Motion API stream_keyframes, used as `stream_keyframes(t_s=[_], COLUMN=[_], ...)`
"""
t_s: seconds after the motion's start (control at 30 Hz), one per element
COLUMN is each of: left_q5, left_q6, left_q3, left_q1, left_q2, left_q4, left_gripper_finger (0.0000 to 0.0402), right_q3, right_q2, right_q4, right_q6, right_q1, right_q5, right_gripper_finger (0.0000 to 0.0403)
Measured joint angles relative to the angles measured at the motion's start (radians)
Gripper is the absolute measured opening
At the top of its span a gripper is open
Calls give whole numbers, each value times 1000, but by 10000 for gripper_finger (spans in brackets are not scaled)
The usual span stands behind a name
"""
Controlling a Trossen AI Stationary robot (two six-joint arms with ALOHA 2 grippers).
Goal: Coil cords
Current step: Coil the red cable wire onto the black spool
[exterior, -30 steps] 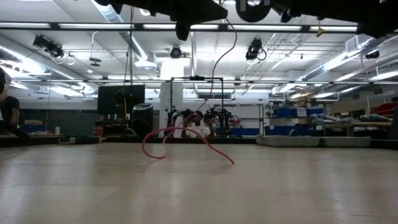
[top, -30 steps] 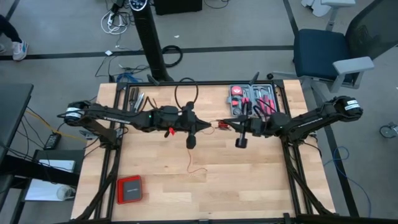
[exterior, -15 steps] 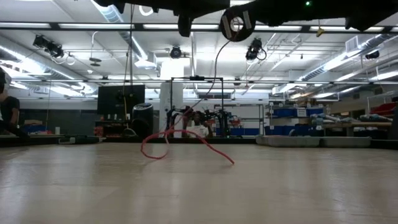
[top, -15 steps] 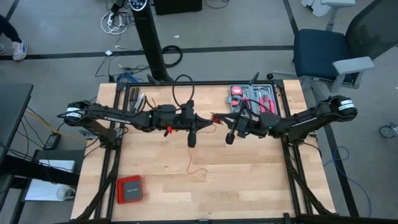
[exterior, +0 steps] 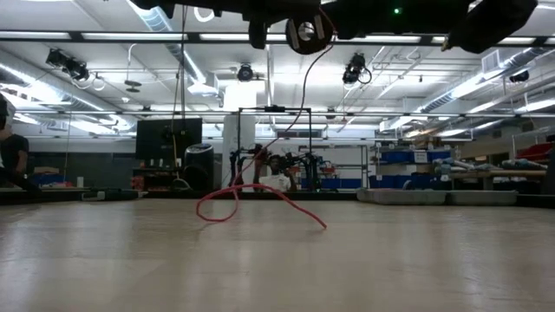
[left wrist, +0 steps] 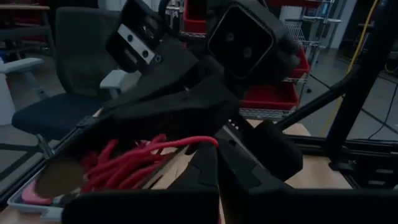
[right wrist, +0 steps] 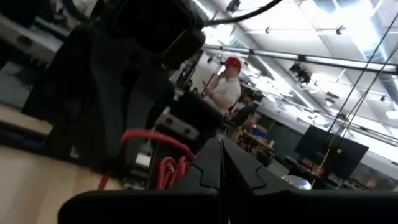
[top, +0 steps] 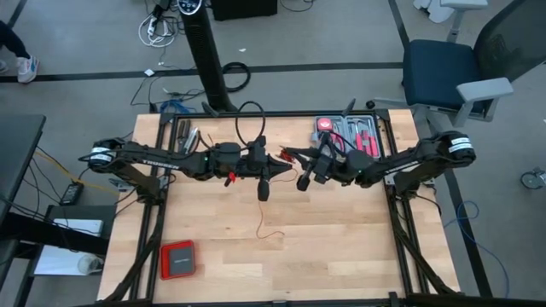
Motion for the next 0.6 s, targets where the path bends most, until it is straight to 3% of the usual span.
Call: stream_keyframes(t_s=[0.17,0.6], left_q5=[-16,-191], left_q6=[26,205], left_q3=[1,2], left_q1=[0,-2], left_q2=[0,0], left_q4=[-10,-28], left_gripper_finger=[0,0], right_q3=[31,40], right_q2=[39,40], right_q4=[55,115], right_q6=[10,177], right_q1=[-12,-21], right_q5=[-21,-26], right_gripper_finger=[0,0])
